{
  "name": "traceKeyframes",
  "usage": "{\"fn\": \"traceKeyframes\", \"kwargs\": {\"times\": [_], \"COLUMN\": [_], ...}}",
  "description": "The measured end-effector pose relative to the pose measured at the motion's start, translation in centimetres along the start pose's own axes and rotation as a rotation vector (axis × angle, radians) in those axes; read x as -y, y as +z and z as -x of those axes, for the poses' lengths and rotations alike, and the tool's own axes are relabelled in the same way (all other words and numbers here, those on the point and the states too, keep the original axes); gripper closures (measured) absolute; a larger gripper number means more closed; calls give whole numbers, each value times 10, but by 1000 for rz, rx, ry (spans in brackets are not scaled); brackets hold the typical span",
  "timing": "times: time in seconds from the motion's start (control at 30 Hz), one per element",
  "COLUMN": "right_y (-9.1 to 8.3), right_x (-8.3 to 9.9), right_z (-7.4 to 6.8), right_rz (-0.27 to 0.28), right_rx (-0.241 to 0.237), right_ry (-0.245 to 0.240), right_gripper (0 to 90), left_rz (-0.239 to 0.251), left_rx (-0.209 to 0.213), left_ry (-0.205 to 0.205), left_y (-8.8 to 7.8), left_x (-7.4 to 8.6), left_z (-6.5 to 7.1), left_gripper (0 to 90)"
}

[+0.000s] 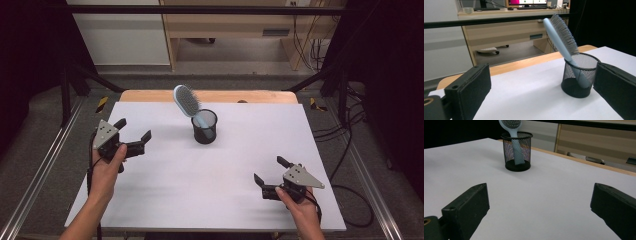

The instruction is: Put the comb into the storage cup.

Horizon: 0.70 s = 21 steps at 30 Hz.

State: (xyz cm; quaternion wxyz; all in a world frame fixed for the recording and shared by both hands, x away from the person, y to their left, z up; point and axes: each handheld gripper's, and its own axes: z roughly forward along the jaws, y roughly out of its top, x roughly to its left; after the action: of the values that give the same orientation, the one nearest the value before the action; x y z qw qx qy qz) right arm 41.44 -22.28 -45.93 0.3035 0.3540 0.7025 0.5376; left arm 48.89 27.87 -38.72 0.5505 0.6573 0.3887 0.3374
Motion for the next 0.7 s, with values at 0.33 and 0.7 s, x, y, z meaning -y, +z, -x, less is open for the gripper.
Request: {"fn": "traceKeyframes", "kwargs": {"times": [0.33, 0.7], "right_y": [-1, -1], "right_x": [1, 2], "right_z": [2, 3], "right_rz": [-3, -3], "right_rx": [5, 7], "right_ry": [8, 8], "right_gripper": [23, 23], "left_rz": [16, 27], "left_rx": [-17, -27], "left_ry": [-11, -25], "left_y": [-19, -32], "left_x": [11, 25], "left_z": [-12, -19], "left_gripper": [15, 15]}}
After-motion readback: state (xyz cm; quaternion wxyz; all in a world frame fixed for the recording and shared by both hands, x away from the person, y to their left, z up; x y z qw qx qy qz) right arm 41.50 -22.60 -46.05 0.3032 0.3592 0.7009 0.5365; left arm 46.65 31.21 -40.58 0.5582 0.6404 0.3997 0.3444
